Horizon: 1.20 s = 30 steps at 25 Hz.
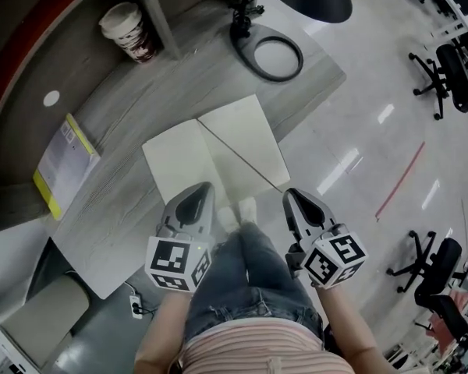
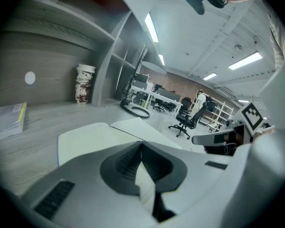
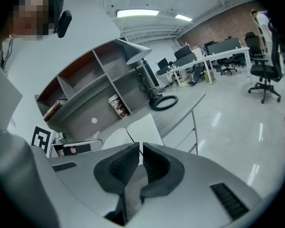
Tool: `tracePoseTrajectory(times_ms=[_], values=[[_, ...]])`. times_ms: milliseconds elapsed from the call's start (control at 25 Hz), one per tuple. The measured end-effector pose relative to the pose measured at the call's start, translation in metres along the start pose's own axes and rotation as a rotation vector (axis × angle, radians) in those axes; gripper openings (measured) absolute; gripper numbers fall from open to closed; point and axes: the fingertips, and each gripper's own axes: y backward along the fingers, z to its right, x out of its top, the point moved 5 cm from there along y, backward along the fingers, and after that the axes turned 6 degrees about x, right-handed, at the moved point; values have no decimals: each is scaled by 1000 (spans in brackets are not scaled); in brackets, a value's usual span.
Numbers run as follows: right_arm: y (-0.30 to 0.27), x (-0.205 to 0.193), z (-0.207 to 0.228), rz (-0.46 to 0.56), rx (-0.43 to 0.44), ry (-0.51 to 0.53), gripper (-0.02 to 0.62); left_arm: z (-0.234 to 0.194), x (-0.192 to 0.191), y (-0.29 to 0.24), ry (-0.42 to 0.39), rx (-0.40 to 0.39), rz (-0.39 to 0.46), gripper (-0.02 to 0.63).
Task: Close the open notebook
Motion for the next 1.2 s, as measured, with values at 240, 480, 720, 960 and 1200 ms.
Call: tracePoseTrajectory(times_ms=[240,480,720,960,1200], values=[[-6,-7,13,-31,-6,-67,11,-1,-2,-14,-3,-5,-38,12],[-9,-17,25,-64,-14,-137,12,-7,-8,-18,20,19,-67,12],[-13,-22,37,-94,-30,-209,100,-19,-21,-21,91,57,-127,12],[-17,-24,42,-108,-25,-244,109,-25,-32,-26,148,68,-194,14],[-23,-28,45,-118,-7,-294,120,-25,-33,-27,150,68,-215,14]])
